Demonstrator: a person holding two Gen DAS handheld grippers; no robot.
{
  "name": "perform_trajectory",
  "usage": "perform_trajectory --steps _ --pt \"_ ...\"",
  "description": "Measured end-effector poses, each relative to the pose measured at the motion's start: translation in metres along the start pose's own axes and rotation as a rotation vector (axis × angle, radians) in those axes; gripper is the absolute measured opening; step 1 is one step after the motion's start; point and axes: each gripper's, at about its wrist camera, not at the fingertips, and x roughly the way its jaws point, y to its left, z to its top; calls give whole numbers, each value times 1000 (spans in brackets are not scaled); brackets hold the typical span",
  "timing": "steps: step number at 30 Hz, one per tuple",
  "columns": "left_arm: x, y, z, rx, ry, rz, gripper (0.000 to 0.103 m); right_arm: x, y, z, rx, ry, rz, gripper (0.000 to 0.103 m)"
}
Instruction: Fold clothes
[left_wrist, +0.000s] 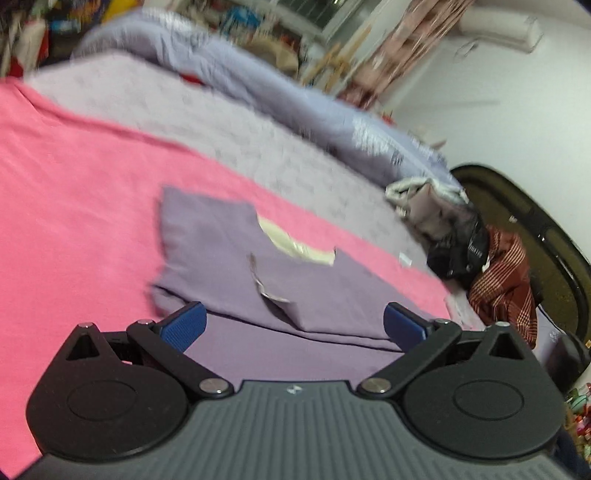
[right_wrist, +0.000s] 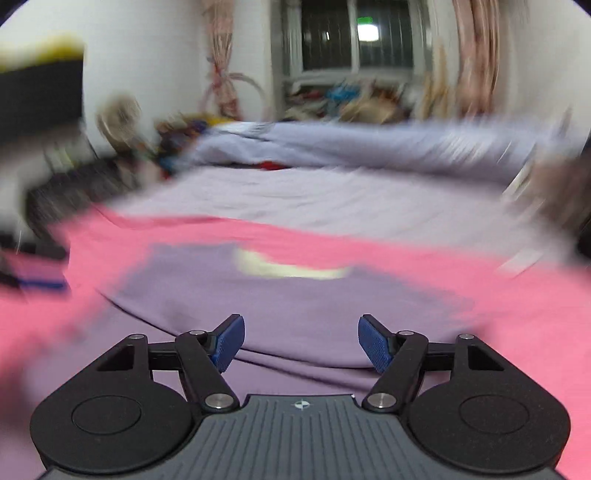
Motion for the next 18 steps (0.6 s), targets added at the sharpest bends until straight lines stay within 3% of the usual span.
perform_trajectory --steps 1,6,11,14,18 --pt "14 -7 -1 14 14 33 102 -5 -4 -5 -52 -6 -66 69" --pt "66 -46 -14 211 70 258 102 -5 -31 -34 -19 30 -154 70" --pt "86 -46 -12 78 62 206 102 8 -38 -45 44 19 -164 70" --pt "98 -42 -11 19 49 221 101 13 -39 -49 74 24 -164 70" --pt "105 -43 -15 7 6 217 101 16 -40 -53 88 44 -169 70"
